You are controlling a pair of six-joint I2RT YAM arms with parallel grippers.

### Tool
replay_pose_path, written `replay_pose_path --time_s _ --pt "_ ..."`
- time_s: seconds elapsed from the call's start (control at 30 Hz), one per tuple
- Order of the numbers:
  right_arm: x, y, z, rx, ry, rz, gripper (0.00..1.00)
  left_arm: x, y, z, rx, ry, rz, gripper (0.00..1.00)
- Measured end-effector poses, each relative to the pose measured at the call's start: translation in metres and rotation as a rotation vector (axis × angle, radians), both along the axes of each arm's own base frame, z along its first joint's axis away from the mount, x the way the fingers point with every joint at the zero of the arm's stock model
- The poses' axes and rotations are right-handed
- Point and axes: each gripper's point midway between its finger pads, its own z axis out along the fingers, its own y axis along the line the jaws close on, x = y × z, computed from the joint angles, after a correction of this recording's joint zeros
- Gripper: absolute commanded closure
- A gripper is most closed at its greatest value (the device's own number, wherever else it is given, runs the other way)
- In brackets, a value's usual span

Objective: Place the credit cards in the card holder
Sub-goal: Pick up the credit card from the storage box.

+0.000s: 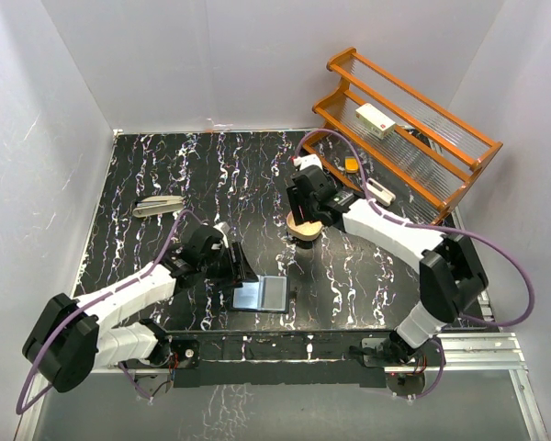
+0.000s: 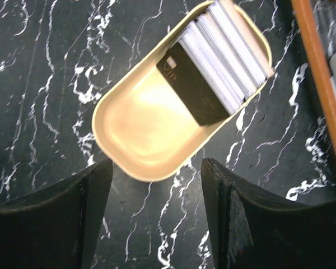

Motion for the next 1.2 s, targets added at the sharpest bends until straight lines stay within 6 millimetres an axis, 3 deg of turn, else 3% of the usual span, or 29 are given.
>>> replay_pose_path --time_s 0.13,0.37,0.6,0.97,1.2 --pt "0.022 -0.004 -0.005 -0.084 -0.014 0.017 0.27 -0.001 0.017 -0.009 0.06 0.022 0.037 0.44" --pt "0.058 -0.019 -0.024 -0.223 0.001 0.038 0.28 -0.009 0.041 -0.024 0.127 0.069 0.083 0.44" --pt "0.083 -0.035 -0.039 -0.318 0.021 0.057 0.3 -0.014 0.045 -0.034 0.133 0.089 0.077 0.44" --pt "0.099 -0.039 -0.06 -0.397 0.056 0.098 0.38 -0.018 0.032 -0.036 0.043 0.086 0.037 0.44" --pt "0.098 -0.041 -0.059 -0.421 0.059 0.101 0.49 -0.019 0.03 -0.035 0.027 0.085 0.027 0.45"
